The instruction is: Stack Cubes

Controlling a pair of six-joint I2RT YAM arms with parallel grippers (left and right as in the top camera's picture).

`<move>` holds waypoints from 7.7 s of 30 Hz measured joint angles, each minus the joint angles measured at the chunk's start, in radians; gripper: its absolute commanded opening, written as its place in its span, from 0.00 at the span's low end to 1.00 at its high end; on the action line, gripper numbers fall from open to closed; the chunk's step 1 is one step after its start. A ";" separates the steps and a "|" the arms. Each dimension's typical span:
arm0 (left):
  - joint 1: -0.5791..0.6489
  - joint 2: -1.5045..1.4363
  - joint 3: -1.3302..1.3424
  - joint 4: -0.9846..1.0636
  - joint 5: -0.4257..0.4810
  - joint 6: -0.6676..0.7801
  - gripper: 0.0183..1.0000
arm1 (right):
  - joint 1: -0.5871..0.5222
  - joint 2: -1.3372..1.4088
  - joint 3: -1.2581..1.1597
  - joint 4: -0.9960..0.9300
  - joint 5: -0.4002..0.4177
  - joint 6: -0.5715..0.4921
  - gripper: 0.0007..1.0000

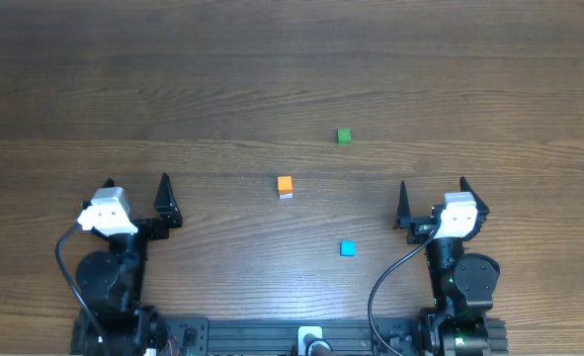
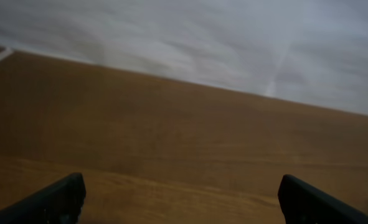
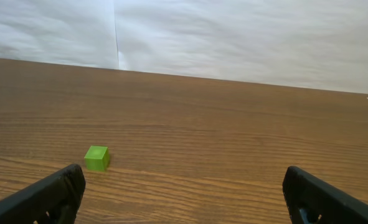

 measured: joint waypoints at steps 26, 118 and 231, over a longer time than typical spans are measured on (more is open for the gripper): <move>0.000 -0.073 -0.061 0.026 0.007 0.004 1.00 | 0.000 0.000 0.000 0.000 0.000 0.000 0.99; 0.000 -0.078 -0.061 0.024 0.007 0.004 1.00 | 0.340 1.873 1.294 -0.603 0.130 0.520 0.99; 0.000 -0.078 -0.061 0.024 0.007 0.004 1.00 | 0.533 1.871 1.580 -1.053 0.043 0.460 0.01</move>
